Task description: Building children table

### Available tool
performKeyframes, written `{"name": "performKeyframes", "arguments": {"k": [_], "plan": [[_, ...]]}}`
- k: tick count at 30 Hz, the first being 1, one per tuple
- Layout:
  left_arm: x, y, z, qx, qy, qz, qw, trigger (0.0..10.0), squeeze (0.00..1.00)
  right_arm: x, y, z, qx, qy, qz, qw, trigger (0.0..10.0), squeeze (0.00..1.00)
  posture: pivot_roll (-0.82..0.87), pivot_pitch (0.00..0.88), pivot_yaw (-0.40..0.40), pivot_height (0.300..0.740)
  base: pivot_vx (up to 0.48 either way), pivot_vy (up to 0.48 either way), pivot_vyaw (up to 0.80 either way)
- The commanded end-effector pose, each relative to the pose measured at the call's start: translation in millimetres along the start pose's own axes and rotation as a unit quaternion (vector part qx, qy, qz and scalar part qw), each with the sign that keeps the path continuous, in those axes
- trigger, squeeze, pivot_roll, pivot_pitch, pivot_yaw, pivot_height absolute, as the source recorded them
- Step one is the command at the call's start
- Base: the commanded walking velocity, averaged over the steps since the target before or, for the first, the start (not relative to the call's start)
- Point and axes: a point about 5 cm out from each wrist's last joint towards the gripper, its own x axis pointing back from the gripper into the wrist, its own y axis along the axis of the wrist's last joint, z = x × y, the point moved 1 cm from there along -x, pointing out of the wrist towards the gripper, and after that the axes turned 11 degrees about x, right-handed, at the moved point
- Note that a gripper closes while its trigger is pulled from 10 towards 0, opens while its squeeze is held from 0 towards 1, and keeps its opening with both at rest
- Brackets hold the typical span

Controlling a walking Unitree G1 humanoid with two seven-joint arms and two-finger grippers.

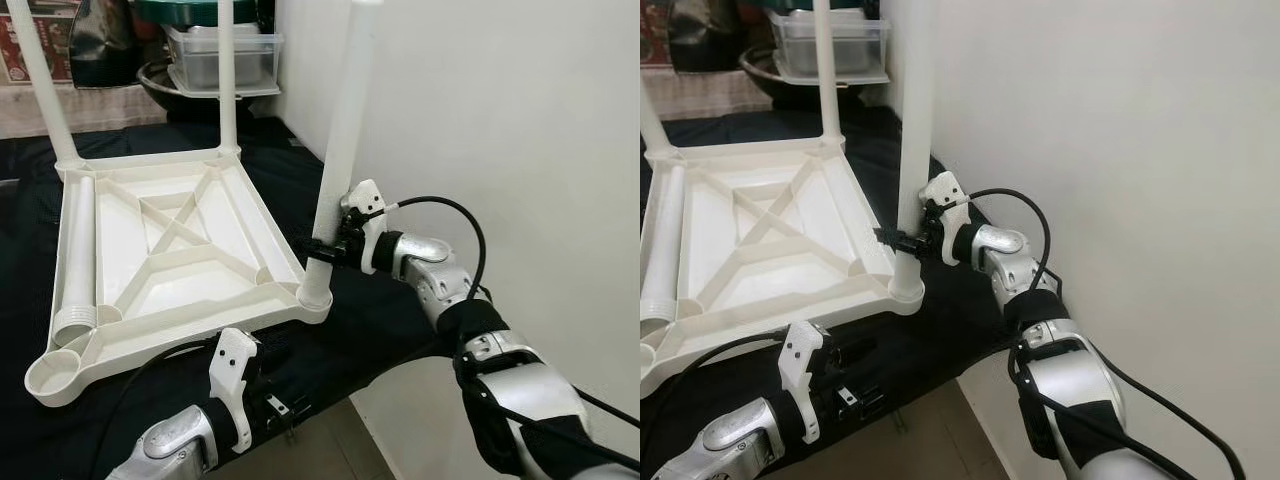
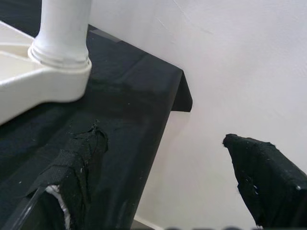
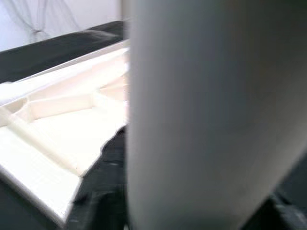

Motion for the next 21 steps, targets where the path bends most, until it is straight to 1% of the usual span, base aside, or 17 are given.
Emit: {"name": "performKeyframes", "arguments": {"k": [1,2,3,4,5,7,8,10,11,12,13,14,16,17,18,20,21], "plan": [[1.0,-2.5,-0.7,0.001,-0.001,0.004,1.0,10.0,0.0,9.0,-23.3,-14.4,-0.023,-0.099,0.085,0.991,0.0,0.0,0.03,0.0,-0.136,0.74,0.0,0.0,0.0],[1.2,-2.6,-0.6,0.001,-0.001,0.004,1.0,10.0,0.0,18.2,-34.8,-28.1,-0.049,-0.211,0.127,0.968,0.0,0.0,0.03,0.0,-0.136,0.74,0.0,0.0,0.0],[1.2,-2.6,-0.6,0.001,-0.001,0.004,1.0,10.0,0.0,18.2,-34.8,-28.1,-0.049,-0.211,0.127,0.968,0.0,0.0,0.03,0.0,-0.136,0.74,0.0,0.0,0.0],[1.5,-2.5,-0.6,0.0,-0.001,0.004,1.0,10.0,0.0,27.2,-42.5,-37.2,-0.073,-0.294,0.153,0.941,0.0,0.0,0.03,0.0,-0.133,0.74,0.0,0.0,0.0],[1.5,-2.5,-0.6,0.0,-0.001,0.004,1.0,10.0,0.0,27.2,-42.5,-37.2,-0.073,-0.294,0.153,0.941,0.0,0.0,0.03,0.0,-0.133,0.74,0.0,0.0,0.0],[1.9,-2.3,-0.6,0.0,0.0,0.003,1.0,10.0,0.0,49.4,-58.9,-49.2,-0.136,-0.443,0.191,0.865,0.0,0.0,0.03,0.0,-0.132,0.74,0.0,0.0,0.0],[1.9,-2.3,-0.6,0.0,0.0,0.003,1.0,10.0,0.0,49.4,-58.9,-49.2,-0.136,-0.443,0.191,0.865,0.0,0.0,0.03,0.0,-0.132,0.74,0.0,0.0,0.0],[1.5,-2.3,-1.5,0.0,0.0,0.001,1.0,10.0,0.0,58.8,-71.5,-43.1,-0.162,-0.519,0.206,0.814,0.0,0.0,0.03,0.0,-0.134,0.74,0.0,0.0,0.0],[1.5,-2.3,-1.5,0.0,0.0,0.001,1.0,10.0,0.0,58.8,-71.5,-43.1,-0.162,-0.519,0.206,0.814,0.0,0.0,0.03,0.0,-0.134,0.74,0.0,0.0,0.0],[1.8,-2.1,-2.1,0.002,0.002,-0.001,1.0,10.0,0.0,44.4,-71.9,-20.9,-0.177,-0.509,0.197,0.819,0.0,0.0,0.03,0.0,-0.129,0.74,0.0,0.0,0.0],[2.4,-2.0,-2.1,0.002,0.003,-0.001,1.0,10.0,0.0,20.5,-60.3,1.9,-0.195,-0.429,0.166,0.866,10.0,0.0,0.02,0.0,-0.124,0.74,0.0,0.0,0.0],[2.4,-2.0,-2.1,0.002,0.003,-0.001,1.0,10.0,0.0,20.5,-60.3,1.9,-0.195,-0.429,0.166,0.866,10.0,0.0,0.02,0.0,-0.124,0.74,0.0,0.0,0.0],[2.6,-2.2,-1.9,0.002,0.002,0.0,1.0,10.0,0.0,7.9,-47.2,15.3,-0.186,-0.37,0.135,0.9,10.0,0.0,0.02,0.0,-0.119,0.74,0.0,0.0,0.0],[2.6,-2.2,-1.9,0.002,0.002,0.0,1.0,10.0,0.0,7.9,-47.2,15.3,-0.186,-0.37,0.135,0.9,10.0,0.0,0.02,0.0,-0.119,0.74,0.0,0.0,0.0],[2.6,-2.3,-1.8,0.002,0.001,0.001,1.0,10.0,0.0,3.3,-35.9,24.5,-0.166,-0.323,0.104,0.926,10.0,0.0,0.02,0.0,-0.119,0.74,0.0,0.0,0.0],[2.6,-2.3,-1.8,0.002,0.001,0.001,1.0,10.0,0.0,3.3,-35.9,24.5,-0.166,-0.323,0.104,0.926,10.0,0.0,0.02,0.0,-0.119,0.74,0.0,0.0,0.0],[1.7,-2.5,-1.7,0.003,-0.002,0.002,1.0,10.0,0.0,4.6,-21.4,31.0,-0.145,-0.267,0.064,0.951,10.0,1.0,0.0,0.0,-0.116,0.74,0.0,0.0,0.0]]}}
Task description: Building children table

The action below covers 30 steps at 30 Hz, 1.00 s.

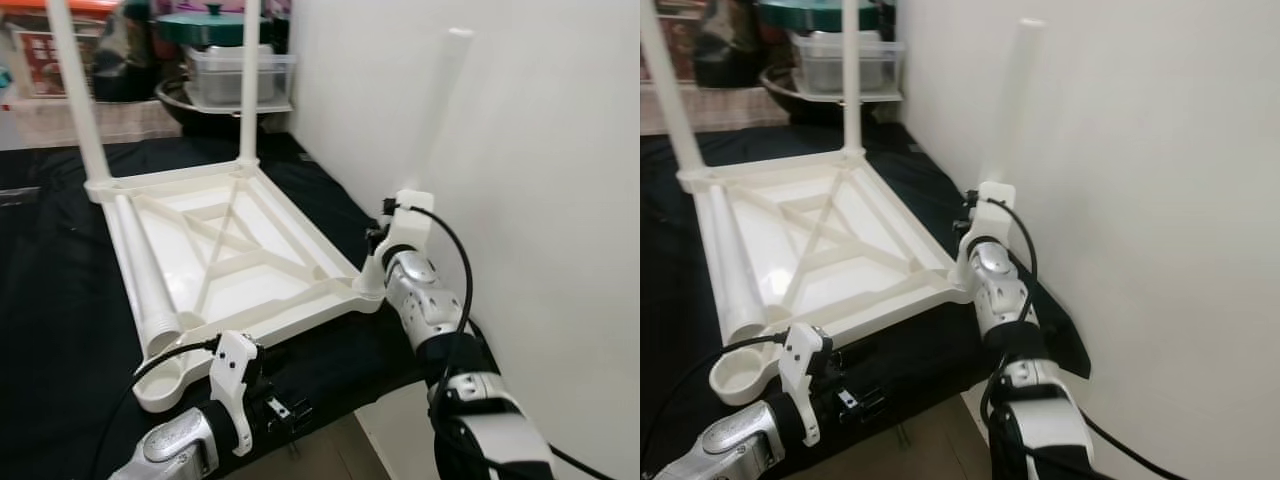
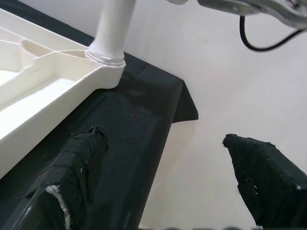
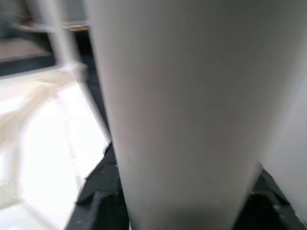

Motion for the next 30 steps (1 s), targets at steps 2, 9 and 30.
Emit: {"name": "performKeyframes", "arguments": {"k": [2,9,30], "plan": [[-0.6,-1.7,-0.7,0.0,-0.003,0.004,1.0,10.0,0.0,5.7,-2.8,16.2,-0.008,0.086,0.002,0.996,10.0,1.0,0.0,0.0,-0.116,0.74,0.0,0.0,0.0],[-2.2,-1.9,-1.0,0.002,-0.003,0.001,1.0,10.0,0.0,15.9,29.7,-0.3,0.012,0.238,-0.087,0.967,10.0,0.0,0.0,0.0,-0.123,0.74,0.0,0.0,0.0],[1.2,-0.9,-1.0,-0.003,0.007,-0.001,1.0,10.0,0.0,-0.9,-9.8,8.7,0.103,0.221,0.033,0.969,0.0,0.0,0.03,0.0,-0.138,0.74,0.0,0.0,0.0]]}}
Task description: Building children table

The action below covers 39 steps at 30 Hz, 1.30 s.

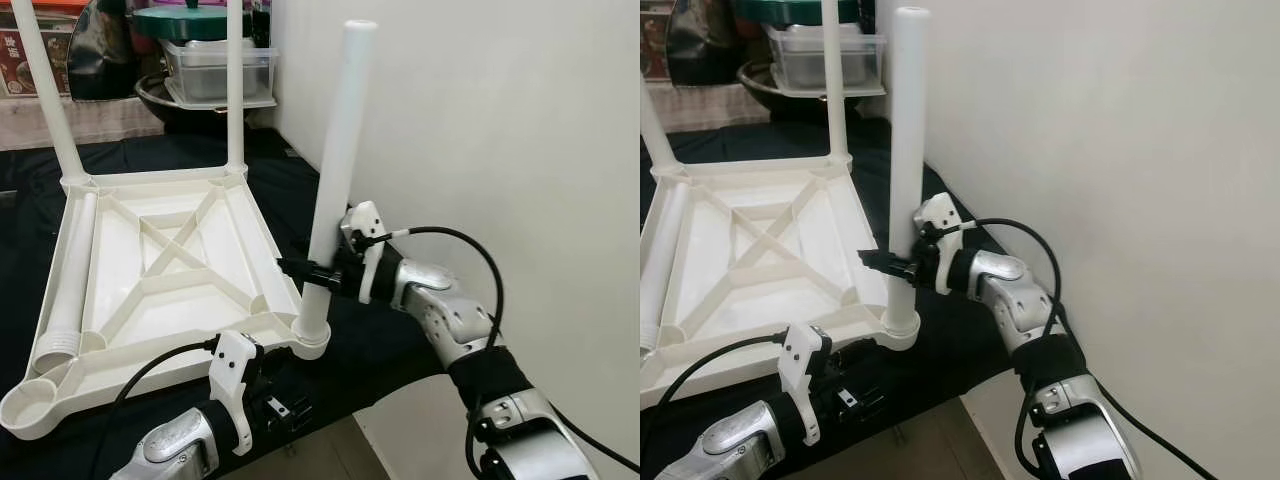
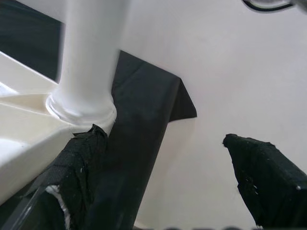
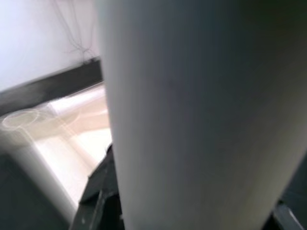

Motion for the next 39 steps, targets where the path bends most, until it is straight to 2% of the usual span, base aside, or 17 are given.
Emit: {"name": "performKeyframes", "arguments": {"k": [1,2,3,4,11,12,16,17,21,22,28,33,35,36,37,38,39], "plan": [[0.5,-0.2,-1.6,-0.005,0.0,0.003,1.0,10.0,0.0,11.0,-31.8,-27.7,-0.013,-0.167,0.11,0.98,0.0,0.0,0.03,0.0,-0.138,0.74,0.0,0.0,0.0],[0.4,-0.1,-1.7,-0.005,-0.001,0.004,1.0,10.0,0.0,18.6,-39.4,-43.6,-0.026,-0.274,0.144,0.951,0.0,0.0,0.03,0.0,-0.138,0.74,0.0,0.0,0.0],[-0.8,-0.7,-2.7,-0.001,-0.004,0.003,1.0,10.0,0.0,52.5,-63.5,-58.8,-0.109,-0.443,0.174,0.872,0.0,0.0,0.03,0.0,-0.135,0.74,0.0,0.0,0.0],[-0.8,-1.0,-3.1,0.0,-0.005,0.003,1.0,10.0,0.0,63.3,-71.2,-56.2,-0.131,-0.477,0.178,0.851,0.0,0.0,0.02,0.0,-0.128,0.74,0.0,0.0,0.0],[-0.7,-1.1,-3.0,0.0,-0.006,0.005,1.0,10.0,0.0,69.9,-78.4,-47.5,-0.152,-0.495,0.182,0.836,0.0,0.0,0.02,0.0,-0.125,0.74,0.0,0.0,0.0],[-0.3,-1.2,-2.4,-0.001,-0.009,0.008,1.0,10.0,0.0,61.2,-76.1,-24.7,-0.171,-0.45,0.163,0.861,10.0,0.0,0.01,0.0,-0.11,0.74,0.0,0.0,0.0],[0.0,-1.3,-2.1,-0.001,-0.01,0.009,1.0,10.0,0.0,52.7,-61.0,-19.8,-0.156,-0.399,0.119,0.896,10.0,0.0,0.0,0.0,-0.112,0.74,0.0,0.0,0.0],[-0.1,-1.5,-1.8,0.0,-0.01,0.009,1.0,10.0,0.0,51.8,-53.5,-23.3,-0.147,-0.383,0.098,0.907,10.0,1.0,0.0,0.0,-0.113,0.74,0.0,0.0,0.0],[-0.3,-1.5,-1.3,-0.001,-0.009,0.009,1.0,10.0,0.0,48.6,-37.7,-31.4,-0.14,-0.339,0.062,0.928,10.0,1.0,0.01,0.0,-0.117,0.74,0.0,0.0,0.0],[-0.2,-1.7,-0.6,-0.001,-0.007,0.008,1.0,10.0,0.0,45.6,-17.4,-34.6,-0.118,-0.245,0.014,0.962,10.0,0.0,0.01,0.0,-0.122,0.74,0.0,0.0,0.0],[-0.8,-2.0,-0.4,-0.001,-0.006,0.006,1.0,10.0,0.0,53.2,-9.7,-29.2,-0.021,-0.087,-0.005,0.996,10.0,0.0,0.02,0.0,-0.132,0.74,0.0,0.0,0.0],[-1.2,-2.1,-0.3,-0.003,-0.005,0.006,1.0,10.0,0.0,54.9,-11.3,-15.5,0.009,0.012,-0.005,1.0,10.0,0.0,0.03,0.0,-0.138,0.74,0.0,0.0,0.0],[-1.4,-2.1,-0.4,-0.004,-0.005,0.005,1.0,10.0,0.0,50.5,-12.4,-7.3,0.014,0.047,-0.008,0.999,8.6,0.0,0.03,0.0,-0.141,0.74,0.0,0.0,0.0],[-1.5,-2.3,-0.6,-0.004,-0.004,0.005,1.0,10.0,0.0,45.2,-14.4,-1.2,0.016,0.071,-0.009,0.997,5.4,0.0,0.03,0.0,-0.142,0.74,0.0,0.0,0.0],[-1.5,-2.3,-0.6,-0.004,-0.004,0.005,1.0,10.0,0.0,45.2,-14.4,-1.2,0.016,0.071,-0.009,0.997,5.4,0.0,0.03,0.0,-0.142,0.74,0.0,0.0,0.0],[-1.4,-2.2,-0.8,-0.005,-0.004,0.005,1.0,10.0,0.0,37.8,-19.1,3.1,0.008,0.078,0.0,0.997,0.0,0.0,0.04,0.0,-0.147,0.74,0.0,0.0,0.0],[-1.4,-2.2,-0.8,-0.005,-0.004,0.005,1.0,10.0,0.0,37.8,-19.1,3.1,0.008,0.078,0.0,0.997,0.0,0.0,0.04,0.0,-0.147,0.74,0.0,0.0,0.0]]}}
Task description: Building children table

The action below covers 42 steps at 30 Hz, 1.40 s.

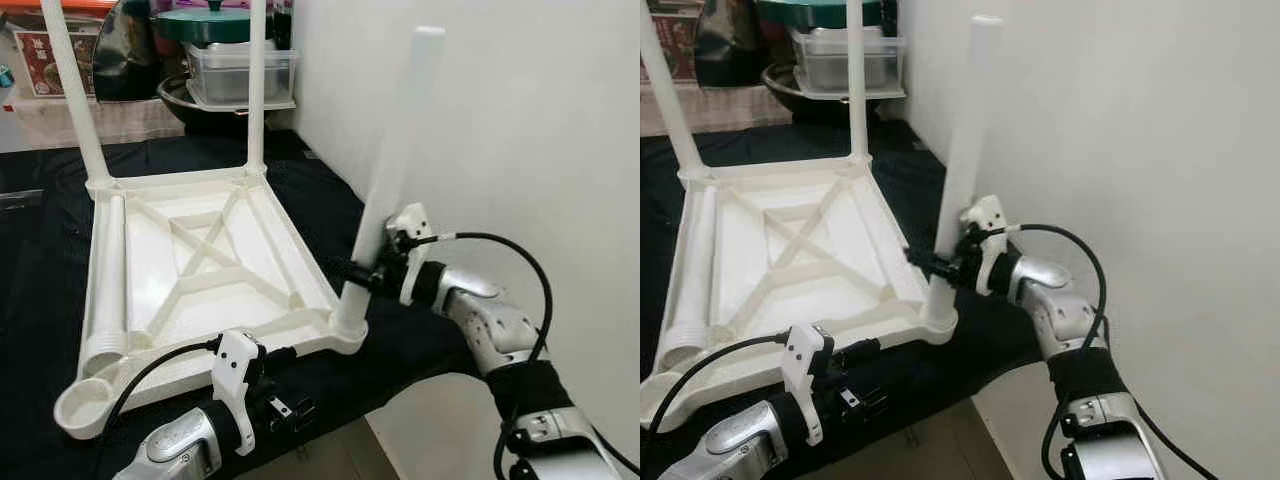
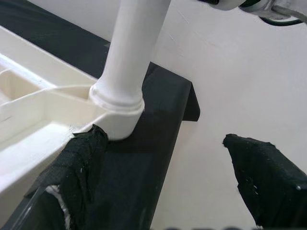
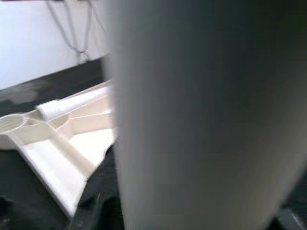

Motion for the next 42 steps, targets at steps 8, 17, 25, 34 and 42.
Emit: {"name": "performKeyframes", "arguments": {"k": [8,17,25,34,42], "plan": [[2.2,-2.3,-0.6,-0.002,0.004,0.005,1.0,10.0,0.0,16.5,-69.8,-49.2,-0.11,-0.435,0.237,0.862,0.0,0.0,0.03,0.0,-0.137,0.74,0.0,0.0,0.0],[0.4,-2.9,-1.5,-0.001,-0.004,0.009,1.0,10.0,0.0,-4.5,-61.5,-2.7,-0.13,-0.451,0.191,0.862,9.3,0.0,0.02,0.0,-0.115,0.74,0.0,0.0,0.0],[1.0,-1.7,-0.5,-0.003,-0.006,0.01,1.0,10.0,0.0,-20.4,-24.8,-3.1,-0.122,-0.319,0.065,0.937,10.0,1.0,0.01,0.0,-0.111,0.74,0.0,0.0,0.0],[0.0,-2.1,-1.0,-0.004,-0.005,0.009,1.0,10.0,0.0,3.9,10.9,13.5,0.007,-0.034,-0.019,0.999,10.0,0.0,0.02,0.0,-0.119,0.74,0.0,0.0,0.0],[1.1,-2.0,-1.5,-0.006,0.002,0.008,1.0,10.0,0.0,-18.9,-29.8,1.3,0.002,-0.088,0.11,0.99,0.0,0.0,0.04,0.0,-0.13,0.74,0.0,0.0,0.0]]}}
